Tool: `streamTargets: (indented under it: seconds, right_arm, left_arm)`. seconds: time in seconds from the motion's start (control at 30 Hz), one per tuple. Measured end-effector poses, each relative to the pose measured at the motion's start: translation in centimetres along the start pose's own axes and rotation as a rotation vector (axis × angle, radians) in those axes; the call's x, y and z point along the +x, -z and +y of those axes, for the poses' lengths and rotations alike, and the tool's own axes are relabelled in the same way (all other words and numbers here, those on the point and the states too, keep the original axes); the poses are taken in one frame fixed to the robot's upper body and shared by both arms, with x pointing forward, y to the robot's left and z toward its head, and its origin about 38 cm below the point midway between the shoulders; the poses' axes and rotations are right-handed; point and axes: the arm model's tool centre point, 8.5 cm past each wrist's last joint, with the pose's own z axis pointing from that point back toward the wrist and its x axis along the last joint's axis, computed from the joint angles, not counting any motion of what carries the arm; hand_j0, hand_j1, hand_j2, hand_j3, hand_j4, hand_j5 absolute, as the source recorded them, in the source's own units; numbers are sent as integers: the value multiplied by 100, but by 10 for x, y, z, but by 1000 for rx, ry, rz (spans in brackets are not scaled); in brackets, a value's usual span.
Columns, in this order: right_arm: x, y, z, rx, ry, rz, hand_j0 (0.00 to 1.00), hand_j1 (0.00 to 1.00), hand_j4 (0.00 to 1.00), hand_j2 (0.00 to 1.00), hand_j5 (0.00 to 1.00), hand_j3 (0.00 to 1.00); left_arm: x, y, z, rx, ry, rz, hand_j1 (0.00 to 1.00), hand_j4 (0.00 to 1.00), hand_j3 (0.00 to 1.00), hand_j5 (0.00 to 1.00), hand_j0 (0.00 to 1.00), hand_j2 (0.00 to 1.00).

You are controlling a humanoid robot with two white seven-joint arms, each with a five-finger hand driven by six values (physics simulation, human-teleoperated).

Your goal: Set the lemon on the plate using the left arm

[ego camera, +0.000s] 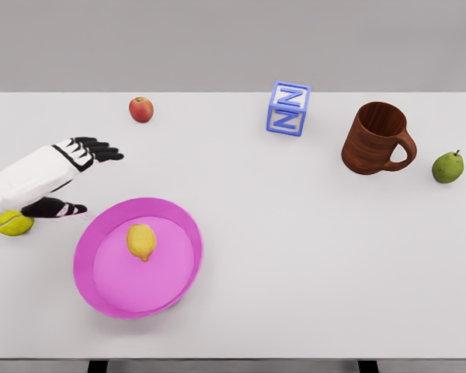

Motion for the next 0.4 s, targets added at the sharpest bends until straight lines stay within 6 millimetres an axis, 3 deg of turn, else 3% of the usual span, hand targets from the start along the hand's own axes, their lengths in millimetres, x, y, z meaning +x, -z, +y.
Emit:
streamTargets:
  seconds: [0.4]
  right_arm:
    - [0,0,0,0,0,0,100,100,100,100,100,100]
  left_arm:
    - [-6,-3,2,-9,4,16,100,100,100,100,100,100]
